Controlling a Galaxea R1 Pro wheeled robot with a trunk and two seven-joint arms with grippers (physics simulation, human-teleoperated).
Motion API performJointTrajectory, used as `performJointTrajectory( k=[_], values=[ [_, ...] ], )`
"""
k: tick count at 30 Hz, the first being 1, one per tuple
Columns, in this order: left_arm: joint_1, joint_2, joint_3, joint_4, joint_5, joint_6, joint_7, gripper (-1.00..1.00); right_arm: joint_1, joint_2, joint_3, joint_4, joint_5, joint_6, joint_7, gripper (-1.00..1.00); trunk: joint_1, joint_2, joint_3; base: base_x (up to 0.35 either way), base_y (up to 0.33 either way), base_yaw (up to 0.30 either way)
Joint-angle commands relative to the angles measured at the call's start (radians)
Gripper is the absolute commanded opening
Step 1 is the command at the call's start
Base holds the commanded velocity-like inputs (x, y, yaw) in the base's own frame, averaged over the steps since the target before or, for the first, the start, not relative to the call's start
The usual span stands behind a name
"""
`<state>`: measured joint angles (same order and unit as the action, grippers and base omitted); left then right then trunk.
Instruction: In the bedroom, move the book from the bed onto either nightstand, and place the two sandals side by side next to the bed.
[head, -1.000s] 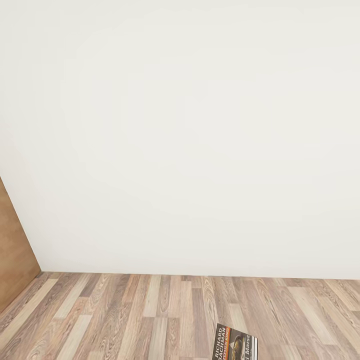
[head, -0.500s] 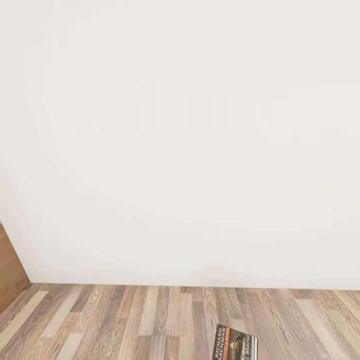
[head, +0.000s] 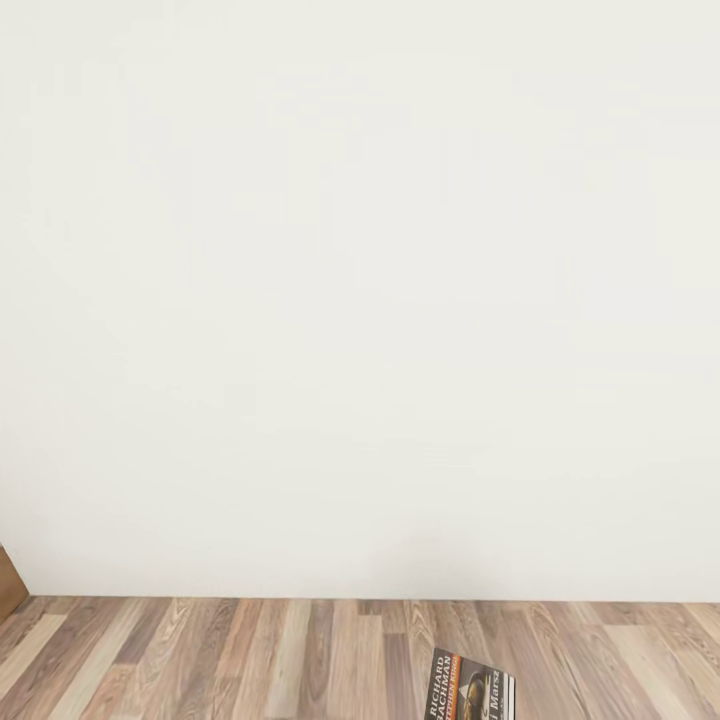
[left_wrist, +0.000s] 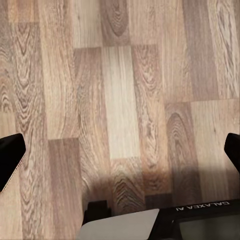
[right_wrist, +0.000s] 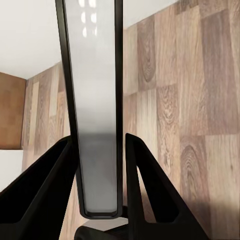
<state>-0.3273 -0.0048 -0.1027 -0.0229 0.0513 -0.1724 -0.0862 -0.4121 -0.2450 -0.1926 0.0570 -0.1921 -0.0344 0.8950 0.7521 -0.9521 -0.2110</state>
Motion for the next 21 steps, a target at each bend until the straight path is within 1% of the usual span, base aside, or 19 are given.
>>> performJointTrajectory(
  k=[1, 21],
  values=[
    [-0.001, 0.000, -0.008, 0.001, 0.005, -0.004, -0.001, 1.00, -0.002, 0.000, -0.002, 0.004, -0.007, -0.004, 0.004, -1.00, 0.001, -0.001, -0.001, 0.329, 0.000, 0.000],
    [-0.001, 0.000, -0.008, 0.001, 0.005, -0.004, -0.001, 1.00, -0.002, 0.000, -0.002, 0.004, -0.007, -0.004, 0.004, -1.00, 0.001, -0.001, -0.001, 0.329, 0.000, -0.001]
  ],
)
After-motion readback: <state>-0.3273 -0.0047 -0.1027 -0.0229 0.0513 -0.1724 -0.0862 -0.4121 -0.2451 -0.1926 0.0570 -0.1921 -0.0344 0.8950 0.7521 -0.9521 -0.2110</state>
